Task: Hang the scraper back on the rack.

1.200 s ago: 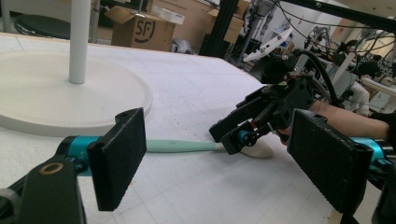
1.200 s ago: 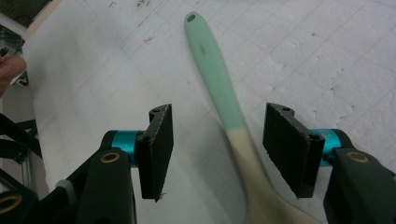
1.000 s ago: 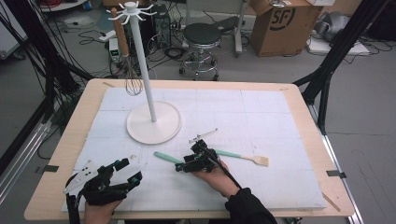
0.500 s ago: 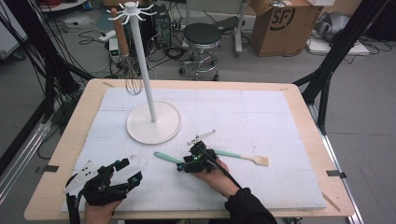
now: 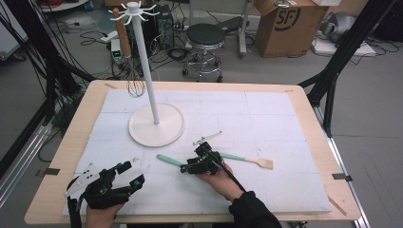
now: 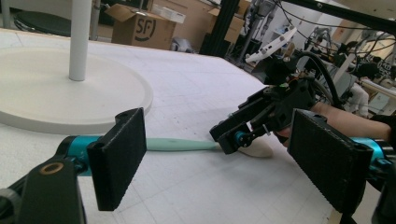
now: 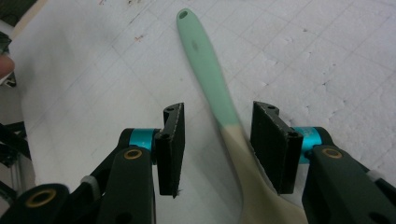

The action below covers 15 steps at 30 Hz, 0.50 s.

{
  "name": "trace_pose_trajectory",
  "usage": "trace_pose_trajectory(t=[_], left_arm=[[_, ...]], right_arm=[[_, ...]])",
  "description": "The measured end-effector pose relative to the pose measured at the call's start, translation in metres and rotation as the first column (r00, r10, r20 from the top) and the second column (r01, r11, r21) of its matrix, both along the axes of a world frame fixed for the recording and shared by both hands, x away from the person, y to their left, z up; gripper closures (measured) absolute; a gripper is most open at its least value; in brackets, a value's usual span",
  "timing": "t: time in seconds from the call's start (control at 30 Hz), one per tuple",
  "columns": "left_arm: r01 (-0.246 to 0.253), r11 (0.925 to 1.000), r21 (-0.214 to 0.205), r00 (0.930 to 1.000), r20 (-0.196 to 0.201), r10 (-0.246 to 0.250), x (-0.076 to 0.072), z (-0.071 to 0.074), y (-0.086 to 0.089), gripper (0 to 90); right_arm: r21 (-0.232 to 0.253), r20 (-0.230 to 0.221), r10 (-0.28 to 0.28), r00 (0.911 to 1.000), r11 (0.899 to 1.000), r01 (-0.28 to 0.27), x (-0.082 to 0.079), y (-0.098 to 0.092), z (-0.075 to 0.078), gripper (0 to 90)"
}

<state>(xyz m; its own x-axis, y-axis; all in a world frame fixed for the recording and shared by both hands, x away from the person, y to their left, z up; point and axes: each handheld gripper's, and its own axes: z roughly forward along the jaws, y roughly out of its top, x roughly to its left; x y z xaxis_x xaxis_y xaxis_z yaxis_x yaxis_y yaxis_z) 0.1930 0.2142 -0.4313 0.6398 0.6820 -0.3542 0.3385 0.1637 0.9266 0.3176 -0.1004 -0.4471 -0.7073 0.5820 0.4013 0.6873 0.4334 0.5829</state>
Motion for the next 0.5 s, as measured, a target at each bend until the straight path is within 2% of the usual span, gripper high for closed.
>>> trace_pose_trajectory(t=[0.2,0.3,0.43,0.5], left_arm=[[0.000,1.0000,-0.002,1.0000,-0.004,0.000,0.000,0.000,-0.001,20.1],[0.002,1.0000,-0.003,1.0000,-0.007,-0.002,0.000,-0.001,-0.001,20.1],[0.002,1.0000,-0.002,1.0000,-0.005,-0.002,0.000,0.000,-0.002,20.2],[0.003,1.0000,-0.001,1.0000,-0.005,-0.003,0.000,0.000,-0.003,20.2]], right_arm=[[-0.019,0.025,0.011,0.9996,1.000,-0.011,-0.003,0.002,0.001,54.9],[-0.074,0.098,0.037,0.9945,0.997,-0.030,-0.007,0.006,0.002,58.9],[-0.114,0.142,0.045,0.9889,0.993,-0.029,-0.010,0.008,0.002,66.0],[-0.156,0.193,0.068,0.9788,0.987,-0.038,-0.013,0.010,0.002,68.7]])
